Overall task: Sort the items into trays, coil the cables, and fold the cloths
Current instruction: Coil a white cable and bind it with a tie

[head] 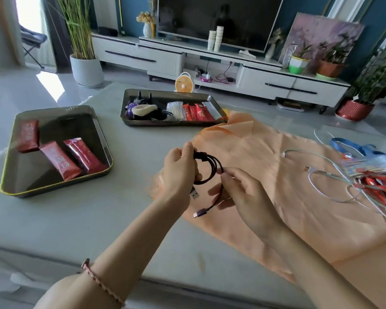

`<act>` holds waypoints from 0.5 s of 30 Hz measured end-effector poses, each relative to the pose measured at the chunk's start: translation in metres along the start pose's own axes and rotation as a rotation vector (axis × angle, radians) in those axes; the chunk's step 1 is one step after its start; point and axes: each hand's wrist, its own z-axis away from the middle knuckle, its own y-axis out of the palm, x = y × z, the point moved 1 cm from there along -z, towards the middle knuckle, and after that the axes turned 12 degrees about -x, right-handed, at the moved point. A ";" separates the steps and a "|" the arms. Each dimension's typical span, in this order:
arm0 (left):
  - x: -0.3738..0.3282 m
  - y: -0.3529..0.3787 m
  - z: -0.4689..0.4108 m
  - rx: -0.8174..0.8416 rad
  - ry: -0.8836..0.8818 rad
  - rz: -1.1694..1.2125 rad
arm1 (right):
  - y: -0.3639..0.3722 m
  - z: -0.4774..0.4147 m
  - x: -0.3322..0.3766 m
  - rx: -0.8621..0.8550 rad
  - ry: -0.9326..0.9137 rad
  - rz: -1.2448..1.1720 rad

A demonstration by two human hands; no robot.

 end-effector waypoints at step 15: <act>-0.019 -0.052 -0.098 -0.193 0.006 0.021 | 0.117 -0.160 0.022 -0.037 0.052 0.256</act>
